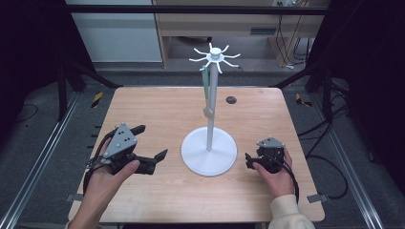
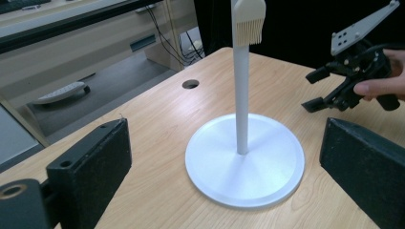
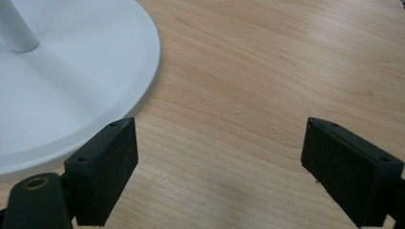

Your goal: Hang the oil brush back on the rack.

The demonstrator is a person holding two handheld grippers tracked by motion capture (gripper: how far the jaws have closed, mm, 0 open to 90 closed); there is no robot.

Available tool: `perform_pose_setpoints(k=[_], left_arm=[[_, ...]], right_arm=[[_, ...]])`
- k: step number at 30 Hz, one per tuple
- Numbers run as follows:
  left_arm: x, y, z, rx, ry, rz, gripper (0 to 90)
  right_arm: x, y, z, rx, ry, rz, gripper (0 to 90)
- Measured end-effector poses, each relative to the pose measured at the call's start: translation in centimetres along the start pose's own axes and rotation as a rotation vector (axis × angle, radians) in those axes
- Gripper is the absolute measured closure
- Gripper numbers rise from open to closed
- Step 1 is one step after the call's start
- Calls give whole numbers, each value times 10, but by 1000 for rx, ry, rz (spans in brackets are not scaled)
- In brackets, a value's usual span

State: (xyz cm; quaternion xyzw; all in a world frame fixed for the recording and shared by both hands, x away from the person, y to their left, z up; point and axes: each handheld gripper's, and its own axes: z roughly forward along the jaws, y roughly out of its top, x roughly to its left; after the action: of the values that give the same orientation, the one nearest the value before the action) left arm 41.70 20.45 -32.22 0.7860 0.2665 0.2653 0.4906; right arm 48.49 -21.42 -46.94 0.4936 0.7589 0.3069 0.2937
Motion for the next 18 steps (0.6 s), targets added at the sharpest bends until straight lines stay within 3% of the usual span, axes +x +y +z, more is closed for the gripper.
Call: perform_pose_setpoints(k=[4, 10, 18], left_arm=[[3, -13, 3, 25, 20, 20, 32], [11, -34, 13, 96, 19, -4, 33], [29, -65, 26, 167, 64, -32, 41]], right_arm=[[1, 0, 0, 10, -2, -14, 117], [3, 0, 2, 12, 14, -9, 103], [2, -1, 1, 13, 22, -13, 96]])
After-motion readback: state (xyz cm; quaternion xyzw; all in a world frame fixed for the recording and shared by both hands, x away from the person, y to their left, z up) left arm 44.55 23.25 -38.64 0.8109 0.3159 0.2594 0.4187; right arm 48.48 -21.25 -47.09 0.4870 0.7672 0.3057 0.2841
